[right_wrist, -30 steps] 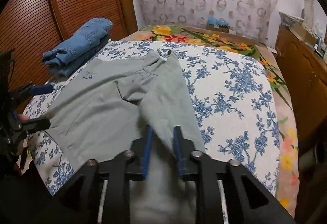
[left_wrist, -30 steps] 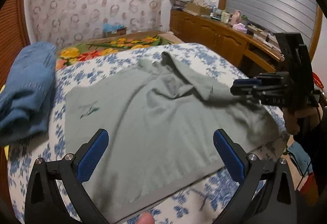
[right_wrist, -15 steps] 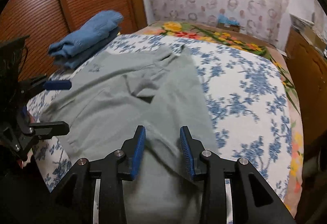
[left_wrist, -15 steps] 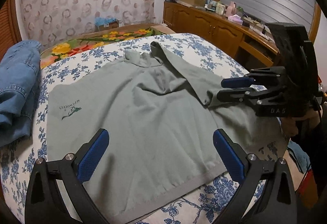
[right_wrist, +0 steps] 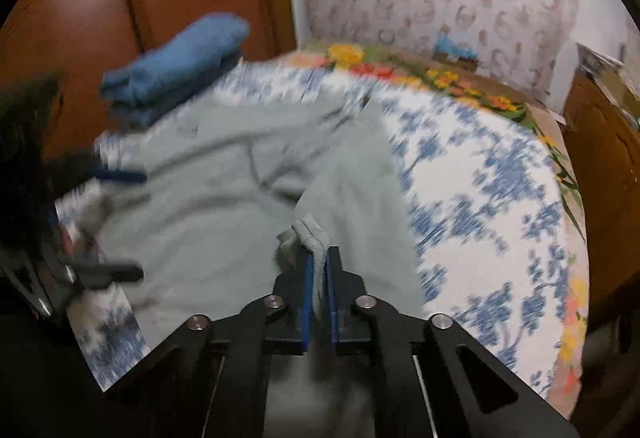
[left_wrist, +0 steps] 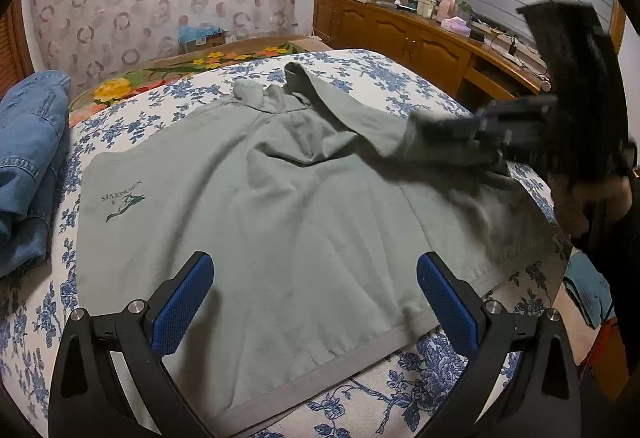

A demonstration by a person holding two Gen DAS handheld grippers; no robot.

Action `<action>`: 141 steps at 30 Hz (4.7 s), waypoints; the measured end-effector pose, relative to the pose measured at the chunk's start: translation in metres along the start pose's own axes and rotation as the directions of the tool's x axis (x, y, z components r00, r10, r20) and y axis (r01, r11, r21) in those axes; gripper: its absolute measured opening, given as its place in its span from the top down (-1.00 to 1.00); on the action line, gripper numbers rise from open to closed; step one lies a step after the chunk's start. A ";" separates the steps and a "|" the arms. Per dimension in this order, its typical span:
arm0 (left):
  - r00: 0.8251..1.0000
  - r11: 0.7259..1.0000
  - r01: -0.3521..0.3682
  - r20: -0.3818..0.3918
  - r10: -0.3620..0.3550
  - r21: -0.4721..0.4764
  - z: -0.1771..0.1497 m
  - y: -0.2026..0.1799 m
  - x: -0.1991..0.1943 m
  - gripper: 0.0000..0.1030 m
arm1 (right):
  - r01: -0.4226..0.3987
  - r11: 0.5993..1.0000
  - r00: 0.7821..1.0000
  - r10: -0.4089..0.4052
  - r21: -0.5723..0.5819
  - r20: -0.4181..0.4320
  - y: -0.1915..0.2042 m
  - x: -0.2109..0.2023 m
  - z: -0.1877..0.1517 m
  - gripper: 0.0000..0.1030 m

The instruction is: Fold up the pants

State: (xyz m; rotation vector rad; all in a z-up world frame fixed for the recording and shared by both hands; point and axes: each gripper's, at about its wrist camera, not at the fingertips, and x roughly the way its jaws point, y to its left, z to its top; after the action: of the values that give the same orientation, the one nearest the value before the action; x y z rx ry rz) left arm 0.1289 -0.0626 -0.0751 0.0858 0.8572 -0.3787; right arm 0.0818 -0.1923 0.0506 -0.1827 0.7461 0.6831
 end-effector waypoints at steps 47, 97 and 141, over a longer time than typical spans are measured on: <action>0.984 0.971 -0.164 0.038 0.173 -0.174 -0.079 0.102 -0.060 -0.83 | 0.247 0.965 0.967 -0.240 0.086 -0.086 -0.020 0.018 -0.038 -0.18; 0.994 0.997 -0.044 0.096 0.050 -0.063 -0.021 0.054 -0.061 0.88 | 0.237 0.963 0.971 -0.237 0.130 -0.011 -0.020 -0.002 -0.045 -0.38; 0.994 0.986 0.076 0.062 -0.086 0.151 0.110 -0.112 -0.004 0.64 | 0.153 0.971 0.981 -0.172 0.185 0.092 -0.061 -0.039 -0.079 -0.29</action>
State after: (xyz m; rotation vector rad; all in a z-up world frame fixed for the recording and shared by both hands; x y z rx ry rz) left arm 0.1655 -0.1906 0.0088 0.1752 0.7660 -0.5192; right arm 0.0549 -0.2897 0.0141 -0.0425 0.6765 0.4640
